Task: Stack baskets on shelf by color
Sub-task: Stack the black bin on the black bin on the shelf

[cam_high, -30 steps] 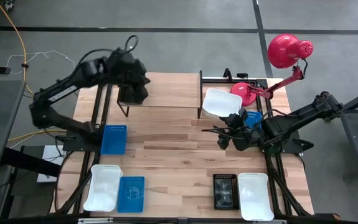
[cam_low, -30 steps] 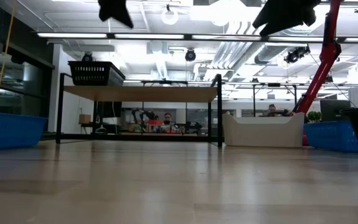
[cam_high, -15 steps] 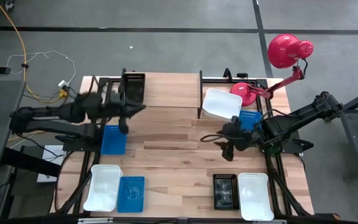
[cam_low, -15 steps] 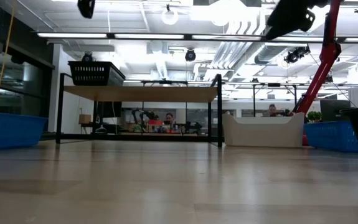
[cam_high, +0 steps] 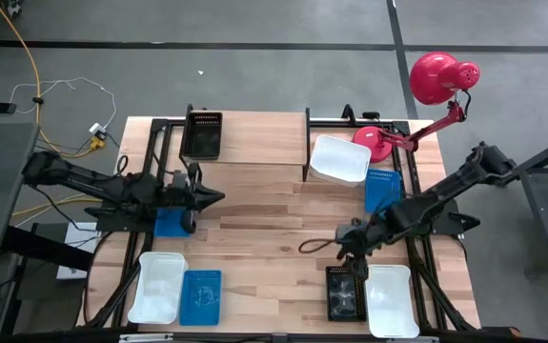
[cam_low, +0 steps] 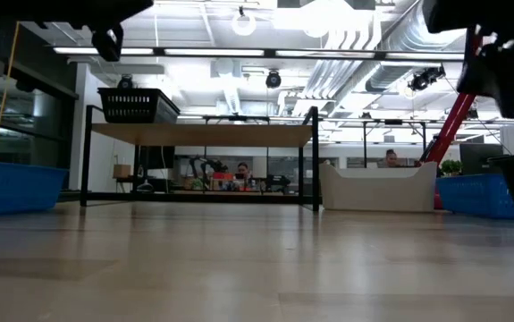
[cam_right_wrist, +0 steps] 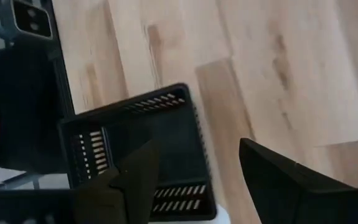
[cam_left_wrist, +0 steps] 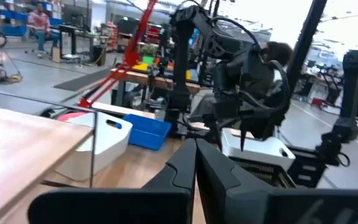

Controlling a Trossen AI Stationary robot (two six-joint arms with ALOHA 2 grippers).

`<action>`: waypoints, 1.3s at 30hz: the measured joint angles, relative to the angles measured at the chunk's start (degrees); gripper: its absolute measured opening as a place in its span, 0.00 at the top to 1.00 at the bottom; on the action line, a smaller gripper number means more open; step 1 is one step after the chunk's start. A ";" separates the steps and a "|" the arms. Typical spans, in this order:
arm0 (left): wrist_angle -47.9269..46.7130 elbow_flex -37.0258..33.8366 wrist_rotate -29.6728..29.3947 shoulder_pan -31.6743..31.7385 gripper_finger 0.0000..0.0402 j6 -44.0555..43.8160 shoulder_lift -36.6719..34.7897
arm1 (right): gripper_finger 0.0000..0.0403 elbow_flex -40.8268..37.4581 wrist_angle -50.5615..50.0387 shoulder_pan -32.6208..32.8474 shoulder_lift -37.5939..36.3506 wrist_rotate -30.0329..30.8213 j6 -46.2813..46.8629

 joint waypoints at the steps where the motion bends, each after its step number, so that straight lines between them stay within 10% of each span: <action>1: -0.03 0.00 -0.58 -1.21 1.00 0.07 0.14 | 0.48 0.00 1.16 0.54 0.94 0.08 0.17; 16: -0.15 0.01 -18.02 -14.02 1.00 3.10 6.36 | 0.48 0.02 0.50 4.88 11.37 5.82 2.70; 28: -0.12 0.02 -19.44 -14.89 1.00 -0.37 11.23 | 0.49 0.02 0.65 4.88 12.02 5.71 3.58; 39: 1.45 0.02 -16.57 -14.89 1.00 0.09 11.18 | 0.78 0.02 1.72 4.88 12.02 7.96 3.12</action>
